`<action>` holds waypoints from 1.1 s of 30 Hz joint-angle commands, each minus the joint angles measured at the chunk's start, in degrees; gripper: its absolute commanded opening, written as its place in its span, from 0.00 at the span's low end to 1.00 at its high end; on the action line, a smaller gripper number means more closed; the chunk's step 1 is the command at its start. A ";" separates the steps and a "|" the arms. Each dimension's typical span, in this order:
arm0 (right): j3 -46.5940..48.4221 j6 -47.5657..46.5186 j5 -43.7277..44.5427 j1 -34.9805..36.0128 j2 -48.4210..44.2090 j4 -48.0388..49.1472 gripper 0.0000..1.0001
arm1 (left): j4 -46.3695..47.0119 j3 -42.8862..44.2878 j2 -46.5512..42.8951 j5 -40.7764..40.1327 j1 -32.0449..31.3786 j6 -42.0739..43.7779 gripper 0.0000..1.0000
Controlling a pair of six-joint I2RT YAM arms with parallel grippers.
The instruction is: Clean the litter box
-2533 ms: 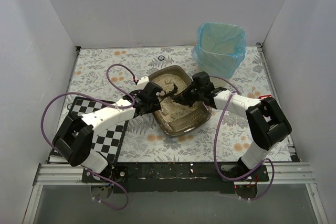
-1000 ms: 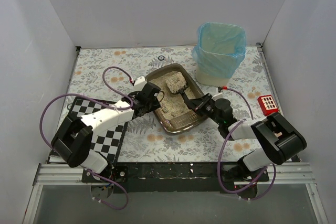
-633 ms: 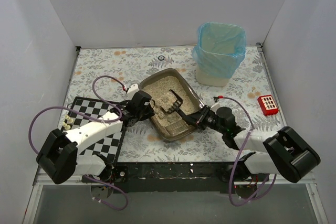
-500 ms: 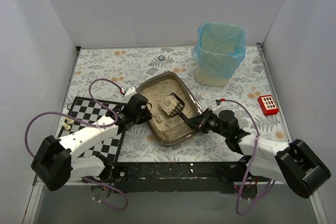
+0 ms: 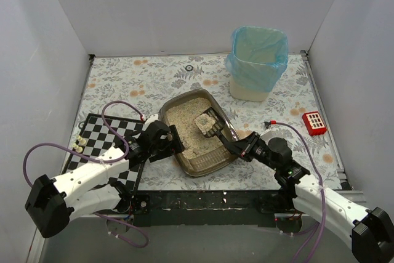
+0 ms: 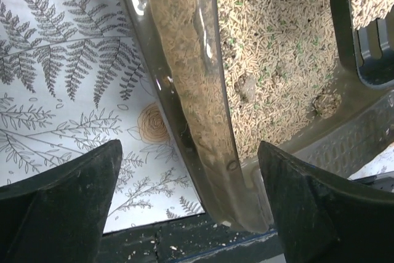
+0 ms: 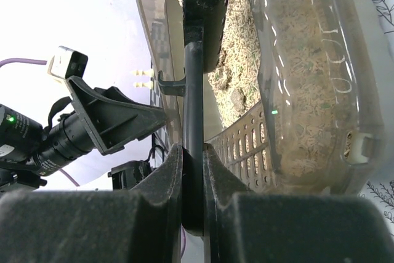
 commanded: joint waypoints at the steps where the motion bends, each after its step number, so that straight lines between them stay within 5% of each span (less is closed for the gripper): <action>1: -0.20 1.53 -0.44 0.21 -0.52 2.88 0.01 | -2.83 2.13 -1.90 1.04 -0.27 -1.27 0.98; 5: -2.92 6.19 -2.09 0.21 1.07 14.63 0.01 | -1.86 4.07 -1.81 0.95 -0.19 -1.89 0.98; 9: -0.11 3.82 1.22 1.34 -1.04 8.61 0.01 | -5.72 4.60 -3.48 -3.17 -0.27 -4.78 0.98; 14: -5.28 6.63 2.05 4.34 2.73 26.76 0.01 | -6.78 5.39 -4.89 -6.79 -0.27 -6.81 0.98; 18: -3.89 5.14 5.18 5.21 -0.07 19.96 0.01 | -9.94 5.83 -6.29 -8.89 -0.19 -9.53 0.98; 22: -4.41 4.79 5.38 6.27 -1.12 23.88 0.01 | -7.57 5.57 -7.44 -8.11 -0.18 -10.06 0.98; 25: -5.03 6.10 11.75 6.79 -6.39 15.74 0.01 | -7.92 5.92 -7.52 -7.75 -0.27 -9.62 0.98; 29: -5.99 6.89 5.56 7.85 -3.24 23.88 0.01 | -5.46 5.39 -6.65 -7.84 -0.27 -8.75 0.98; 33: -7.76 10.93 12.48 9.69 -2.29 21.34 0.01 | -8.10 7.50 -5.15 -8.98 -0.27 -8.92 0.98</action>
